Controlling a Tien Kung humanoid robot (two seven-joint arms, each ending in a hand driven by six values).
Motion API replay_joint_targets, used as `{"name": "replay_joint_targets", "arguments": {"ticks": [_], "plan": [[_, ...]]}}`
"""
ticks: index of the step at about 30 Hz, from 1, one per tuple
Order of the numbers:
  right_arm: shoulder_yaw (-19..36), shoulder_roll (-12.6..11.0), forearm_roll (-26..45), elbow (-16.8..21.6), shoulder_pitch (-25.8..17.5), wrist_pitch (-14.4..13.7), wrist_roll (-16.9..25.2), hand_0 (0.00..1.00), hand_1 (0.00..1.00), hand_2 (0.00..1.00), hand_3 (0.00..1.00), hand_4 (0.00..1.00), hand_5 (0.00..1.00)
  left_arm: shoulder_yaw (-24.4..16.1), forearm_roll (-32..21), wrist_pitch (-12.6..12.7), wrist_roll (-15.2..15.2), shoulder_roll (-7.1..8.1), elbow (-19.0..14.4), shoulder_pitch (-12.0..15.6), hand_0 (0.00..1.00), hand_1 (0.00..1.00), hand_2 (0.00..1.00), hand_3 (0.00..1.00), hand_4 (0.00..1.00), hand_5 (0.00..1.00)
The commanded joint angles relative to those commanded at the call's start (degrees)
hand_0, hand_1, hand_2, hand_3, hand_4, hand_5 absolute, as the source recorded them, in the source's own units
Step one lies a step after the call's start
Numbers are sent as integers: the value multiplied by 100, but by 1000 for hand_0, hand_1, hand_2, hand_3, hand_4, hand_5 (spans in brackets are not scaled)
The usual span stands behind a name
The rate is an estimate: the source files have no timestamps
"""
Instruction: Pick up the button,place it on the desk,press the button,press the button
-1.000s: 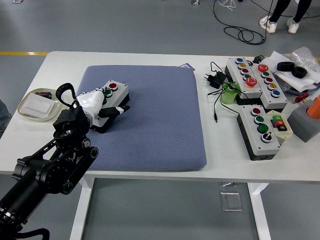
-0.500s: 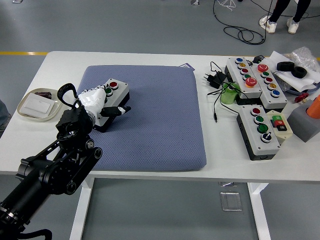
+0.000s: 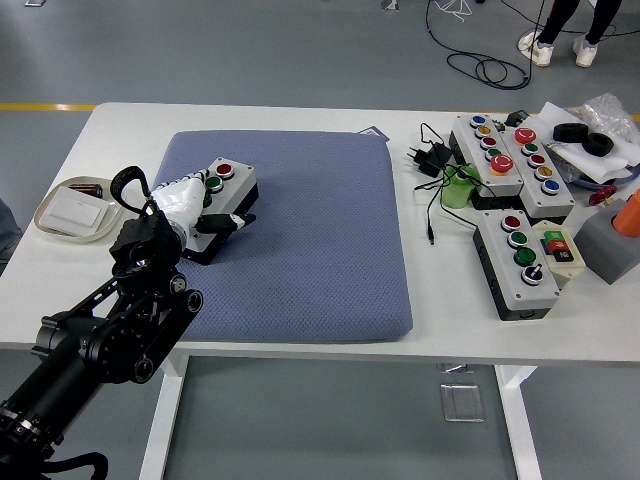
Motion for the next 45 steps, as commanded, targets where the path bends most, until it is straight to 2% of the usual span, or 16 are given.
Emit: {"name": "replay_joint_targets", "arguments": {"ticks": [10,14,15,20,21,26,27,32,33,40,44,45], "plan": [[-3,4,3,0,9,-5,2,644,639,671,584,387,244,-47,0,9,85,0,275,-96,941,998,998,998,998,753],[-5,6,7,0,7,-7,1,644,639,671,584,387,244,-114,0,117,142,0,321,-97,941,998,998,998,998,753],[-11,5,17,0,6,-8,1,644,640,672,583,387,244,-125,0,169,157,0,327,-97,883,998,998,998,998,688],[-18,3,17,0,2,-6,1,644,640,672,583,387,244,-165,0,285,198,0,366,-102,883,998,998,998,998,688],[-19,3,19,0,1,-6,1,643,640,672,583,386,243,-169,0,289,200,0,368,-102,812,965,998,998,998,665],[-14,2,14,0,4,-8,2,643,640,672,583,386,243,-165,0,323,205,0,413,-116,812,965,998,998,998,665],[-15,3,16,0,4,-8,2,644,640,671,583,386,242,-161,0,324,204,0,416,-116,696,885,998,998,998,656],[-17,5,17,0,10,-7,2,644,640,671,583,386,242,-98,0,317,186,0,382,-82,696,885,998,998,998,656],[-18,6,20,0,10,-8,2,644,641,671,583,387,241,-85,0,317,179,0,358,-71,620,823,998,998,998,685],[-23,2,21,0,4,-2,2,643,639,671,583,387,241,-56,0,349,158,0,166,-32,617,823,998,998,998,708],[-26,-4,6,0,-3,4,0,643,639,671,583,387,241,-57,0,314,155,0,225,-80,617,823,998,998,998,708],[-21,-5,2,0,-7,2,-1,644,640,672,583,387,240,-59,0,294,157,0,249,-87,523,713,961,998,998,687]]}}
